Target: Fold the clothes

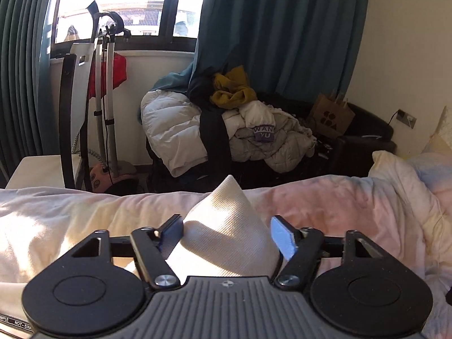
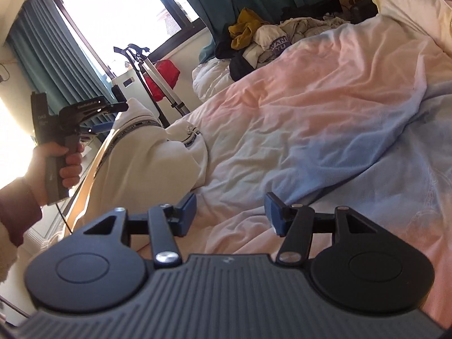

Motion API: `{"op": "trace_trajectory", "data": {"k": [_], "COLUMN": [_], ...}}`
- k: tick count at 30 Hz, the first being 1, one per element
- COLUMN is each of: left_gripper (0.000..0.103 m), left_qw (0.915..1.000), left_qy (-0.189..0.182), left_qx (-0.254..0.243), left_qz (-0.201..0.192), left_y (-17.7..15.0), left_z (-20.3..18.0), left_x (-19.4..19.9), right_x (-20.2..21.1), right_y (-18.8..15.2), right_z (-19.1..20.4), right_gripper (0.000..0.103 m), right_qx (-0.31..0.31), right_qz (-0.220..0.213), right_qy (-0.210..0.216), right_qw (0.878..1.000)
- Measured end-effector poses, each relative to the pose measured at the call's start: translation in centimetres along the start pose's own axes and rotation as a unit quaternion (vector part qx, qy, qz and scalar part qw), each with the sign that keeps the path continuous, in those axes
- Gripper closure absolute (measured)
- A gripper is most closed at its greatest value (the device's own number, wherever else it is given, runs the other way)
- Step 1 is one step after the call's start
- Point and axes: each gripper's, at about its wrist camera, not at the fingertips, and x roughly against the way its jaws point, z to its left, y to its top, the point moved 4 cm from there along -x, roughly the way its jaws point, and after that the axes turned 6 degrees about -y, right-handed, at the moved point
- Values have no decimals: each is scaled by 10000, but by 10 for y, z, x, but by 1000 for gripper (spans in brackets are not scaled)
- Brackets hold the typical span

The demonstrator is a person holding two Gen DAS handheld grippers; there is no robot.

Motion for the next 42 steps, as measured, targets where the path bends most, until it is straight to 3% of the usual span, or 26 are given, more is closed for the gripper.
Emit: {"op": "trace_trajectory", "data": {"k": [4,6,12,18,21,26,28,31,35,38,42], "left_gripper": [78,88,92,93,93,93,92,92,92,92,92], "left_qw": [9986,9976,9962,9949,9938,9962,9968,9977,9945,9927,9898], "left_qy": [365,500,676,568,449,26,-64,-292,-564,-761,-1032], "left_qx": [-267,-358,-525,-836,-1010,-813,-685,-91,380,523,651], "left_qz": [288,319,184,14,-151,-327,-414,-601,-792,-781,-733], "left_y": [-5,-8,-16,-47,-83,-177,-205,-238,-255,-261,-270], "left_z": [-17,-26,-68,-123,-141,-155,-153,-139,-119,-107,-99], "left_x": [-16,-12,45,136,176,230,237,242,247,246,239], "right_x": [-10,-9,2,22,33,52,57,62,61,47,3], "right_y": [-2,-2,-1,0,-1,-7,-11,-18,-16,0,38], "right_z": [-2,-2,-2,7,13,28,36,49,64,83,129], "right_gripper": [46,46,46,46,46,46,46,46,46,46,46], "right_qx": [-66,-92,-116,23,134,370,491,560,266,63,230], "right_qz": [90,35,-99,-272,-348,-412,-399,-278,-102,94,307], "right_qy": [24,42,18,35,41,156,189,509,1061,1312,1451], "right_qw": [9999,9999,9999,9996,9993,9983,9978,9967,9940,9913,9887]}}
